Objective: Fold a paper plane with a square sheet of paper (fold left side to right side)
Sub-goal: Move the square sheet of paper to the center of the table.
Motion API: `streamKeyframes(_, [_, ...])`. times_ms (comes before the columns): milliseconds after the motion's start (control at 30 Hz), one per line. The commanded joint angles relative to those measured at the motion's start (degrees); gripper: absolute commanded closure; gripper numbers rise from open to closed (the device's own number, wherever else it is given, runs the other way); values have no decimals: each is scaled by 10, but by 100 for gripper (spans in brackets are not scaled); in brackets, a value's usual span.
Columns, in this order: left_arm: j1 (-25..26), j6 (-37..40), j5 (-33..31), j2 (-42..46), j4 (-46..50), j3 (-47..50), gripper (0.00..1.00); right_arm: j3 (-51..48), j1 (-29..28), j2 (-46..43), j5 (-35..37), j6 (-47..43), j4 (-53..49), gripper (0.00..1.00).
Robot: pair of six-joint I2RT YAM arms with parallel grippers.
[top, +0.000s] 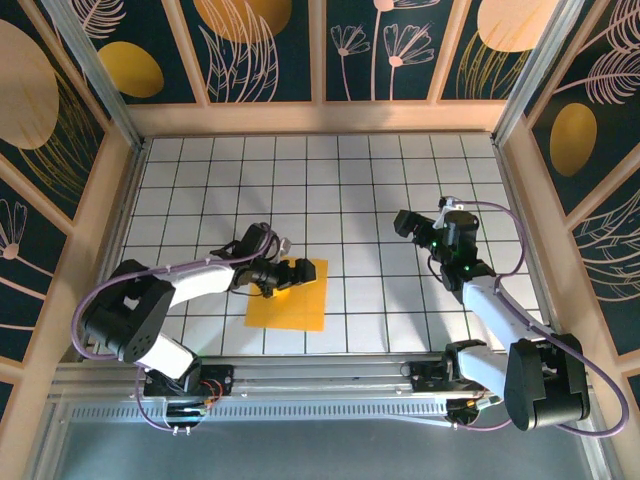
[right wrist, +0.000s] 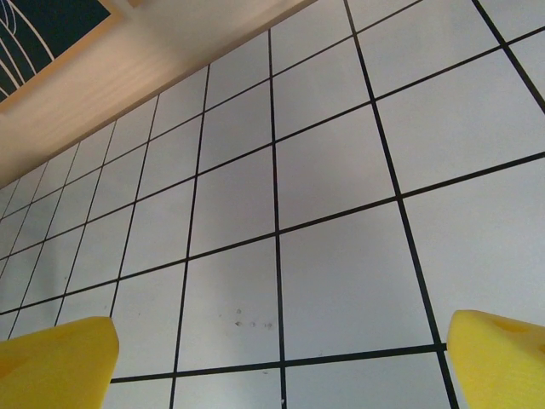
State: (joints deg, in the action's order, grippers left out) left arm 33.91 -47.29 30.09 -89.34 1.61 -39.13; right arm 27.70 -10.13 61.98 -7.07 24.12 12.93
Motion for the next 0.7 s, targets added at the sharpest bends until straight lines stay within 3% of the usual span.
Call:
streamKeyframes(0, [5,-26,-24,-46,-22,-21,4,21,-4,-7,18,-3,-16,1])
streamKeyframes(667, [12,-54,-55,-206,-63,-195,4,41,-4,7,29,2,-53,2])
